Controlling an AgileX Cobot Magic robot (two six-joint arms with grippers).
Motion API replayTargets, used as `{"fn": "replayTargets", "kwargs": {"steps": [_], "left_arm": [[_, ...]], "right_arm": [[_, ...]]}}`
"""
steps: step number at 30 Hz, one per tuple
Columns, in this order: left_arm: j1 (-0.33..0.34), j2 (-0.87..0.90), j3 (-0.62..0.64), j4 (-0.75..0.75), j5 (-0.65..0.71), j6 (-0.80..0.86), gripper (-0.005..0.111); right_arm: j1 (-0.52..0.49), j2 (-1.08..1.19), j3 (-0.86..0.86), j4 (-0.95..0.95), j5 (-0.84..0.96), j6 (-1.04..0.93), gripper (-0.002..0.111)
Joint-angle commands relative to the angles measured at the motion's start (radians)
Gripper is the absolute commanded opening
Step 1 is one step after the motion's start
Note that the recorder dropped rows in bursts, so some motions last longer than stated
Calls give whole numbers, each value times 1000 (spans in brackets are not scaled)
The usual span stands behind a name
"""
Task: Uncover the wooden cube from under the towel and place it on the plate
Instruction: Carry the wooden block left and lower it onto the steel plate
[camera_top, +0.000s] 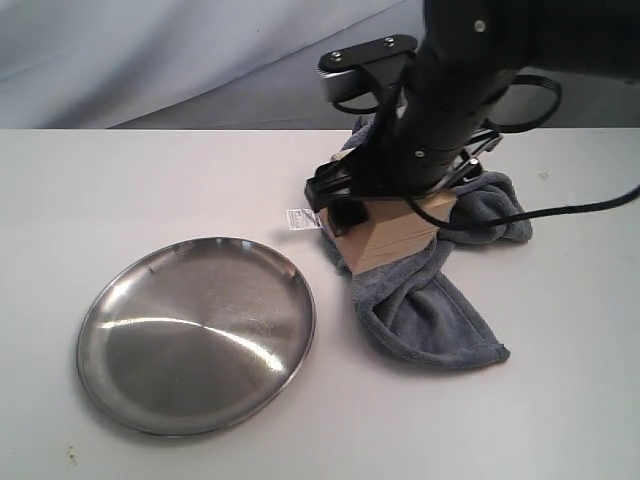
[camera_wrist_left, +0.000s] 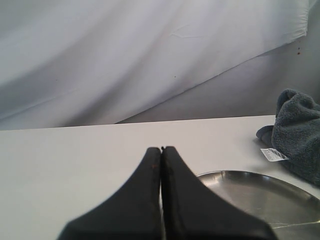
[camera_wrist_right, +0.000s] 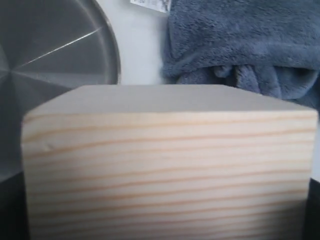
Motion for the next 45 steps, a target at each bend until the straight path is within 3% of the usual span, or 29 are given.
{"fn": "replayTargets", "kwargs": {"steps": [1, 15, 25, 45], "left_arm": [[-5, -4, 4, -2, -2, -3, 0], [-5, -4, 4, -2, -2, -3, 0], [-5, -4, 4, -2, -2, -3, 0], [-5, -4, 4, -2, -2, -3, 0]], "right_arm": [[51, 91, -100, 15, 25, 4, 0], [176, 390, -436, 39, 135, 2, 0], [187, 541, -627, 59, 182, 4, 0], [187, 615, -661, 58, 201, 4, 0]]}}
